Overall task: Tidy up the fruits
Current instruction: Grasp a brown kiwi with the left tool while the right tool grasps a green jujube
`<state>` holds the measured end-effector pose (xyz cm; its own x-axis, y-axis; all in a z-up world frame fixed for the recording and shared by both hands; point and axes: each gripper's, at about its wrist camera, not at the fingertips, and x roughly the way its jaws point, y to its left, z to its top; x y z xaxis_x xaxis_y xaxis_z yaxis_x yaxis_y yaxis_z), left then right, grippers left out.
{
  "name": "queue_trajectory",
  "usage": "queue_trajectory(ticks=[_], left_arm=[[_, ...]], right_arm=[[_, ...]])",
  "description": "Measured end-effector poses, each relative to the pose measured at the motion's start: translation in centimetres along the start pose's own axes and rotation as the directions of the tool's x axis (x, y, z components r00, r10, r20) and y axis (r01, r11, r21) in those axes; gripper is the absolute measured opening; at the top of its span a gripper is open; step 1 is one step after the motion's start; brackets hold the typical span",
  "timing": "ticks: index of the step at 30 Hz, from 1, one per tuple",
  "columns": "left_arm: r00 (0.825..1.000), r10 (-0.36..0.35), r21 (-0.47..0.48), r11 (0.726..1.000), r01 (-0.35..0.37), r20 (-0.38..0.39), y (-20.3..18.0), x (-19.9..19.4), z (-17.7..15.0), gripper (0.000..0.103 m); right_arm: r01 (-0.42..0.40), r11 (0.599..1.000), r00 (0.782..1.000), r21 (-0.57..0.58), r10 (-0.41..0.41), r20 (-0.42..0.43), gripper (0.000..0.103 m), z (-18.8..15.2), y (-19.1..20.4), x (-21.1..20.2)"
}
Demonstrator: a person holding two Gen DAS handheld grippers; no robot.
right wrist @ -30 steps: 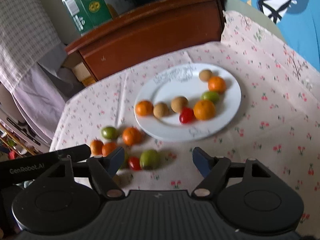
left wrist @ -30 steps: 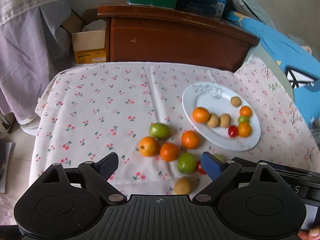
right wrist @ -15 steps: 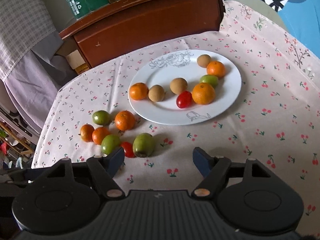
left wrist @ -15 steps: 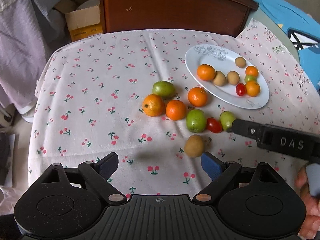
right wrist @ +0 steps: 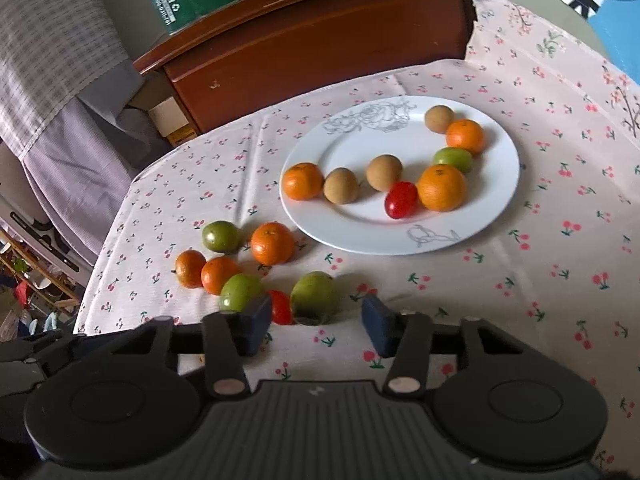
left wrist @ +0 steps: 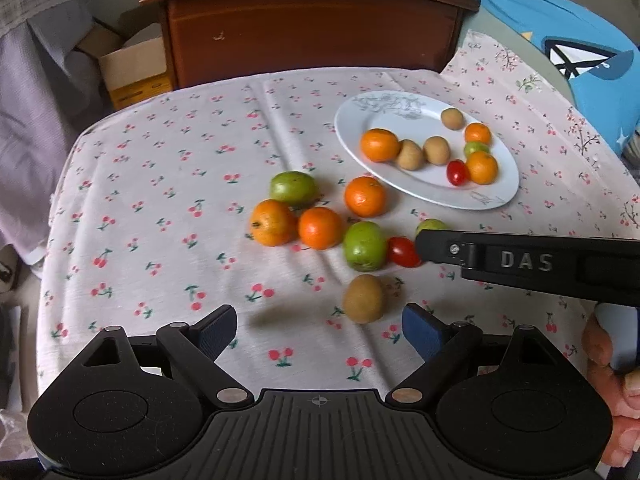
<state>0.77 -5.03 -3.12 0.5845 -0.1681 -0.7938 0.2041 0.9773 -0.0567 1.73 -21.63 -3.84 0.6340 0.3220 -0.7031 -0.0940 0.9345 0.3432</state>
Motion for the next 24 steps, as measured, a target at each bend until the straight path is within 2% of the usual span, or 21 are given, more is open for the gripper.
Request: queue_trajectory(ticks=[3, 5, 7, 10, 15, 20, 22, 24], left_arm=[[1.000, 0.007, 0.005, 1.000, -0.007, 0.011, -0.2, 0.4, -0.1, 0.089], [1.000, -0.001, 0.015, 1.000, 0.000, 0.018, -0.4, 0.5, -0.1, 0.083], [1.000, -0.008, 0.027, 1.000, 0.007, 0.022, -0.7, 0.6, -0.1, 0.067], [1.000, -0.011, 0.046, 0.999, 0.010, 0.025, -1.0, 0.8, -0.2, 0.055], [0.998, -0.045, 0.060, 0.997, 0.042, 0.033, -1.3, 0.9, -0.2, 0.037], [0.998, -0.051, 0.080, 0.996, 0.048, 0.043, -1.6, 0.9, -0.4, 0.034], [0.997, -0.056, 0.088, 0.995, 0.052, 0.046, -1.8, 0.9, -0.5, 0.026], [0.997, -0.064, 0.094, 0.994, 0.060, 0.049, -1.9, 0.9, -0.4, 0.022]], right_arm=[[-0.011, 1.000, 1.000, 0.005, 0.011, -0.002, 0.038, 0.1, 0.0, 0.3], [-0.011, 1.000, 1.000, 0.011, 0.011, -0.003, 0.036, 0.1, -0.1, 0.5], [-0.011, 1.000, 1.000, 0.013, 0.011, -0.001, 0.034, 0.0, -0.2, 0.6], [-0.013, 1.000, 1.000, 0.017, 0.013, 0.002, 0.027, 0.1, -0.3, 0.6], [-0.017, 1.000, 1.000, 0.020, 0.016, 0.001, 0.026, 0.1, -0.3, 0.6], [-0.019, 1.000, 1.000, 0.024, 0.019, 0.003, 0.026, 0.0, -0.4, 0.5], [-0.021, 0.999, 1.000, 0.026, 0.021, 0.003, 0.026, 0.0, -0.4, 0.5], [-0.022, 0.999, 1.000, 0.025, 0.022, 0.002, 0.026, 0.0, -0.4, 0.5]])
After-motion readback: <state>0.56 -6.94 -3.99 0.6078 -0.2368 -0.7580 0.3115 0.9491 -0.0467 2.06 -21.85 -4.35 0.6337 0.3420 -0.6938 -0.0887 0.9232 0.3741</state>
